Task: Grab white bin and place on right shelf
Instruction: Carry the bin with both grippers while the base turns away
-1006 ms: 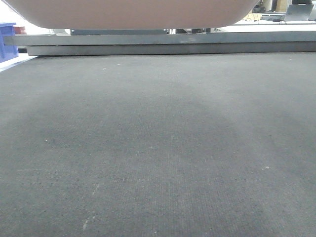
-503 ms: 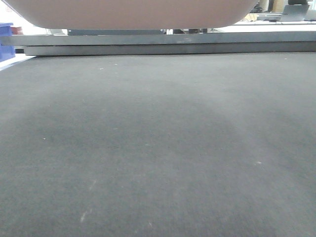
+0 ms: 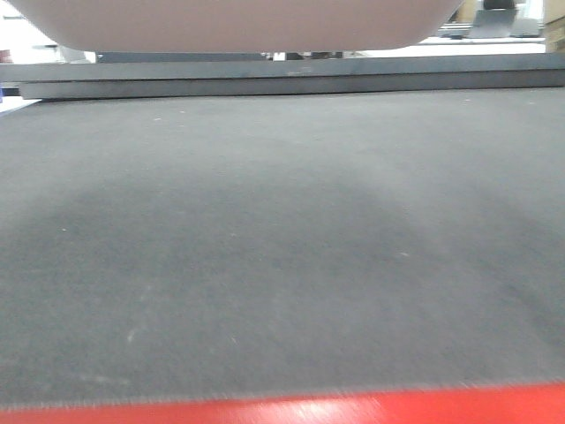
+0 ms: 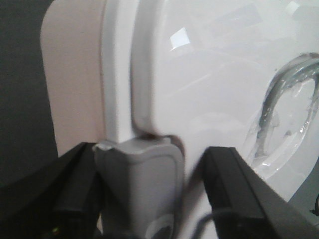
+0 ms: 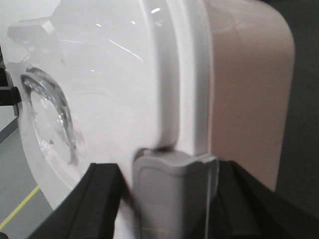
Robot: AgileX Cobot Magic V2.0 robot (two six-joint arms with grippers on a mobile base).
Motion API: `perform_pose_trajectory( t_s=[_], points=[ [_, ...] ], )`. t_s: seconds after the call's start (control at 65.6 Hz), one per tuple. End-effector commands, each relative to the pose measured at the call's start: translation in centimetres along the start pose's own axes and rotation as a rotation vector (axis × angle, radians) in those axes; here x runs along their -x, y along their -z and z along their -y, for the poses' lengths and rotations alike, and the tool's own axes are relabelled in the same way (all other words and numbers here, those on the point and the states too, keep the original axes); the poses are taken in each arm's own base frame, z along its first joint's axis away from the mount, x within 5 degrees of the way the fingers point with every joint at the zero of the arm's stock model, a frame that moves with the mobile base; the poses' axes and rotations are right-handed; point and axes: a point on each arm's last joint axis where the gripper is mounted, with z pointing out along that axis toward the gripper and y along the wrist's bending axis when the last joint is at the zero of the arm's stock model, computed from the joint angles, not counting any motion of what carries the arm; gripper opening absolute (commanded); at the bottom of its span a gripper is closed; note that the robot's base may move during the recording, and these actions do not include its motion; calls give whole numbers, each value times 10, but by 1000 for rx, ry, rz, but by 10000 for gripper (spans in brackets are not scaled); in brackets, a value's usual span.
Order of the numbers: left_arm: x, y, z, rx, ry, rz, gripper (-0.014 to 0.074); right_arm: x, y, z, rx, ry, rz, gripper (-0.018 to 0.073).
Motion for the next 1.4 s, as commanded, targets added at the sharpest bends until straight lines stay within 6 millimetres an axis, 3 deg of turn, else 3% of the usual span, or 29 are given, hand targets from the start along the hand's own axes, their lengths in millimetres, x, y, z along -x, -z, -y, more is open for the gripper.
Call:
perform_pose_trajectory(
  t_s=[0.0, 1.387],
  points=[
    [16, 8, 22, -122, 4, 116, 283, 13, 8, -29, 177, -20, 90, 429],
    [16, 9, 23, -127, 6, 119, 283, 13, 8, -29, 177, -20, 90, 429]
  ],
)
